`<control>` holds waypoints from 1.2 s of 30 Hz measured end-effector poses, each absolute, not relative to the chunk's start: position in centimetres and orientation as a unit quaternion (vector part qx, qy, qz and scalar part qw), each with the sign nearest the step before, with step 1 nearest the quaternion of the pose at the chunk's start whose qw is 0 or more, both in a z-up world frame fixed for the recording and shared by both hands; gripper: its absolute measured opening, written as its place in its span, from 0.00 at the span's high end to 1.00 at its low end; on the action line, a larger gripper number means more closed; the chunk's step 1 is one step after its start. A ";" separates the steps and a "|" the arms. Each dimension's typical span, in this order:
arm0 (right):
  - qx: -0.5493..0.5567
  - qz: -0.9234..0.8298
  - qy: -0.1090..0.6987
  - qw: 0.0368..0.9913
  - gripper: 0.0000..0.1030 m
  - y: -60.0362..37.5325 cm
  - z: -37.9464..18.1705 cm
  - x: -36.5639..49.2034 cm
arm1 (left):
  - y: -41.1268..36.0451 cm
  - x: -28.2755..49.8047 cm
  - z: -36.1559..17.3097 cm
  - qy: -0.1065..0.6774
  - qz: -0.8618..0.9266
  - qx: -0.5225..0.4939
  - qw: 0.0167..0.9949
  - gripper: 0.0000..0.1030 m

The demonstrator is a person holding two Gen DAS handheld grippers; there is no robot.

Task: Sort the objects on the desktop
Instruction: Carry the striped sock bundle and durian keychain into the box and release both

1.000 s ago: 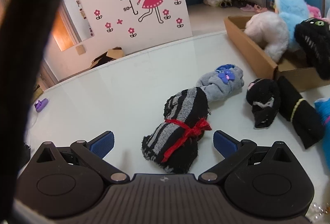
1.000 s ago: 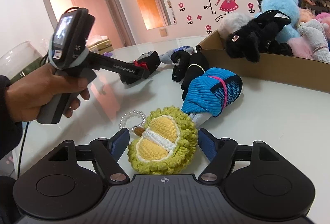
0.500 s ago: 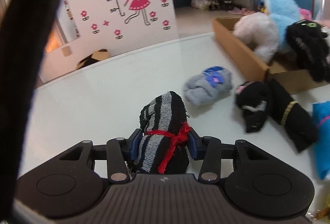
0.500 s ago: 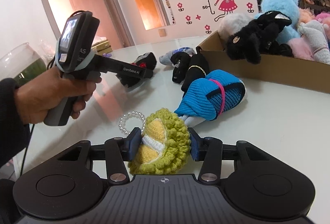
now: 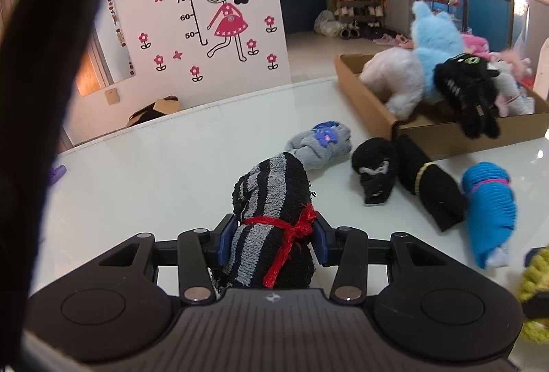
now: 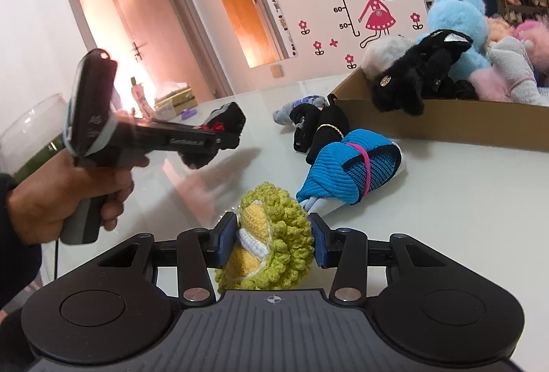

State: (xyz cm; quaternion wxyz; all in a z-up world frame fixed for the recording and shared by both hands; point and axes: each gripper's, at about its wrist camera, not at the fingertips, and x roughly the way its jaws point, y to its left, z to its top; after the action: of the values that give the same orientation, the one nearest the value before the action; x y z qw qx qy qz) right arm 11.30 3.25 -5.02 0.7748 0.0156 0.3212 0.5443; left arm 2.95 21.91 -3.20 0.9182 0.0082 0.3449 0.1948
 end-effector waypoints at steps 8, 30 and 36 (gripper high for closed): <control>0.052 0.550 0.311 0.774 0.50 1.6 -4.0 11.7 | 19.7 1.8 -1.7 0.331 0.182 0.012 0.926 0.60; 0.109 0.486 0.225 0.837 0.50 -5.5 6.2 20.1 | 14.6 9.2 3.8 0.289 0.075 -0.061 0.953 0.59; 0.095 0.465 0.215 0.854 0.50 -5.2 8.9 25.0 | 15.9 14.4 2.9 0.271 0.050 -0.147 0.950 0.59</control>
State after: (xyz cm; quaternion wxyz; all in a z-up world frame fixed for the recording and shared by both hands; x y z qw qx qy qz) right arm 25.01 -5.16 8.89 0.8535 0.0946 0.2150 0.4651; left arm 14.38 15.89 2.85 0.9499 -0.1467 0.2714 0.0503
